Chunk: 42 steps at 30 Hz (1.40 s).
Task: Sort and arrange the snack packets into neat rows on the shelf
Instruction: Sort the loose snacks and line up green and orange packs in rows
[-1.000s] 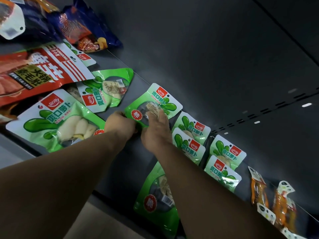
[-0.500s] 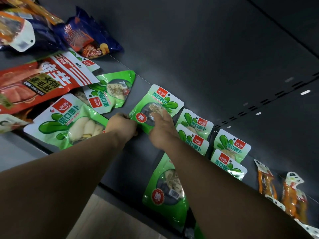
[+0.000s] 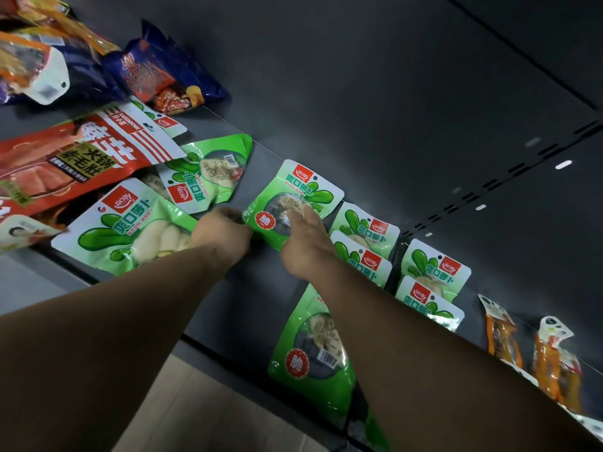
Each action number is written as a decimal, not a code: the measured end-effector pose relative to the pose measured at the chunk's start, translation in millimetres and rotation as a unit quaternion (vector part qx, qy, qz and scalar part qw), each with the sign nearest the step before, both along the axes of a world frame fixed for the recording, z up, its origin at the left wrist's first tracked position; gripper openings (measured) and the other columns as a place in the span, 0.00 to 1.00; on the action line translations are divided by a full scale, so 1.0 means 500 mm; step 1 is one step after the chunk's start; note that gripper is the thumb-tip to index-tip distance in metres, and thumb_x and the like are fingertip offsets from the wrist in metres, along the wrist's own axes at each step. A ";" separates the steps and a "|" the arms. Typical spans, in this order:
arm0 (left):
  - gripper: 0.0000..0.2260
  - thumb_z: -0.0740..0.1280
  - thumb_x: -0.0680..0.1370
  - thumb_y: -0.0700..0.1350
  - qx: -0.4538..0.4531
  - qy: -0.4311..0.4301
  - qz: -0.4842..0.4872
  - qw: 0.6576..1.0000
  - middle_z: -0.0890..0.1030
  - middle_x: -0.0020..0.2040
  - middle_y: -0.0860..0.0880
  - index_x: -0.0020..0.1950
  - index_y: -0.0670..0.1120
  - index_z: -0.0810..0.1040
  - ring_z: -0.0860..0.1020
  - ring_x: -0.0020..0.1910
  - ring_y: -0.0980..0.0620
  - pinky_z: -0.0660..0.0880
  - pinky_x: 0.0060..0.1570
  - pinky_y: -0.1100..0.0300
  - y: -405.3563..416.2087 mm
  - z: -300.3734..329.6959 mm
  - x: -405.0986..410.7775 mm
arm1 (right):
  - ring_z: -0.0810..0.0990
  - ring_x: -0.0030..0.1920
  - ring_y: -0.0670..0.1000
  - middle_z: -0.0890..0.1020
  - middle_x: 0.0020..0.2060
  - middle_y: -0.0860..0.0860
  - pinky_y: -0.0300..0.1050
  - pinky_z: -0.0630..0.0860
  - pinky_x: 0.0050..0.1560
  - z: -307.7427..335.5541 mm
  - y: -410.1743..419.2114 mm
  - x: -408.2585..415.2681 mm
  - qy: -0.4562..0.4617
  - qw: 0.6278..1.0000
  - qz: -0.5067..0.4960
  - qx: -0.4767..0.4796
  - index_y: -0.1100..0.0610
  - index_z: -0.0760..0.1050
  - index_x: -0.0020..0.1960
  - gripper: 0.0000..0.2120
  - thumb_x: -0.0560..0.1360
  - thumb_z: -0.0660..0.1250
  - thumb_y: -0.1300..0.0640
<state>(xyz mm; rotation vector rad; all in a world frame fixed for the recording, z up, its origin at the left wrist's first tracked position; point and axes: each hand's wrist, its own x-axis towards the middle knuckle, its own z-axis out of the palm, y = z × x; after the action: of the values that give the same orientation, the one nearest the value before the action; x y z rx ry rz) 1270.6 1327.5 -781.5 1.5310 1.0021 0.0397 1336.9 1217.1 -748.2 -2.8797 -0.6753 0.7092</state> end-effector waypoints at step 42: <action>0.23 0.57 0.80 0.42 0.551 0.073 -0.534 0.636 0.68 0.66 0.45 0.74 0.48 0.58 0.73 0.61 0.45 0.70 0.56 0.54 -0.010 0.077 -0.087 | 0.77 0.51 0.55 0.77 0.50 0.55 0.51 0.77 0.50 0.039 0.048 -0.054 0.249 0.909 -0.219 0.254 0.60 0.73 0.61 0.18 0.80 0.59 0.48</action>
<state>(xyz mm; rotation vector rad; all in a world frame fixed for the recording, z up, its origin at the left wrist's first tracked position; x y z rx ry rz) 1227.1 1322.7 -742.9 3.1146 -0.1357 -0.3892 1309.9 1241.1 -728.8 -2.1248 -0.1055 0.9651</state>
